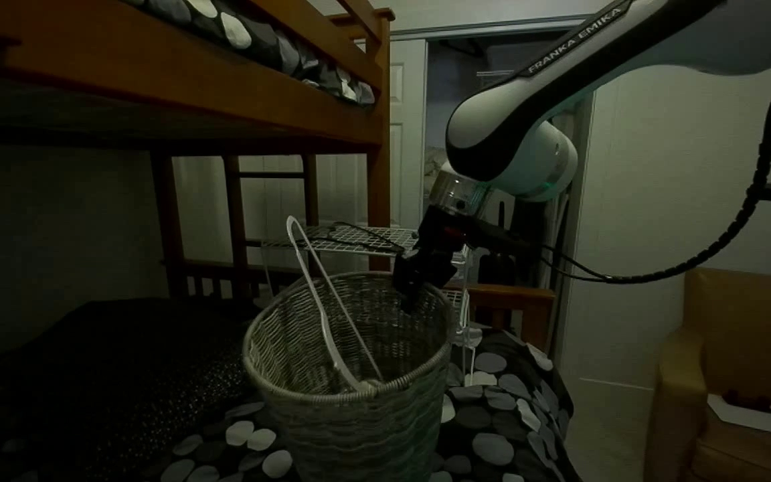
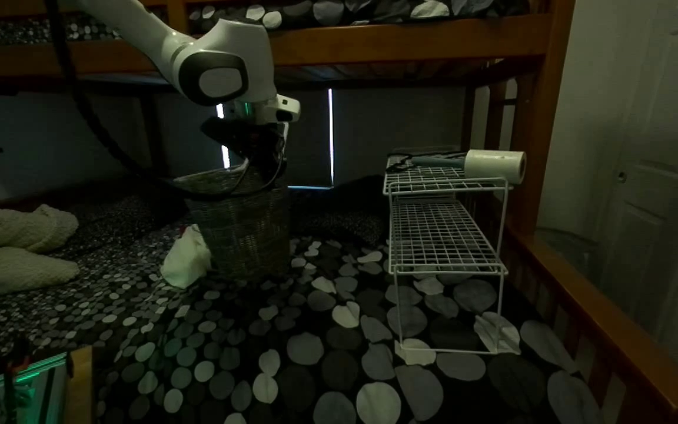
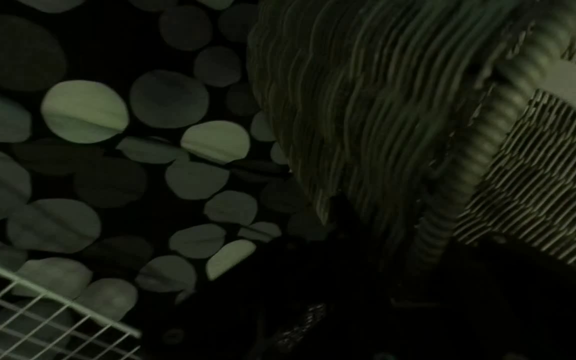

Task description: Put the white coat hanger in the basket and then move it to the left

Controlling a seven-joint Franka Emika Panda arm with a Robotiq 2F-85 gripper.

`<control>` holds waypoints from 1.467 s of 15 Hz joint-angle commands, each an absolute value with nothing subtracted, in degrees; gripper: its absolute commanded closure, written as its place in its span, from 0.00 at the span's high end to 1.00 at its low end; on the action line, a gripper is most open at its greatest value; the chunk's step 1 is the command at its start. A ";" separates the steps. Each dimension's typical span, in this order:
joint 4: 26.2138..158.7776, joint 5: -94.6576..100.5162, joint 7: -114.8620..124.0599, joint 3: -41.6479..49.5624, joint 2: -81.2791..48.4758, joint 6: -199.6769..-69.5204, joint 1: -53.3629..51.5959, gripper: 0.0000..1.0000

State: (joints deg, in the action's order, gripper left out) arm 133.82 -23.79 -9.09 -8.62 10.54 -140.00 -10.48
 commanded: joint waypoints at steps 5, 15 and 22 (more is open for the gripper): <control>140.13 -39.63 -37.75 -2.78 19.49 -125.72 -16.13 0.04; 138.01 -34.22 -51.82 -8.37 10.03 -119.96 -16.60 0.04; 137.55 -36.87 -56.18 -9.50 6.07 -124.72 -16.87 0.04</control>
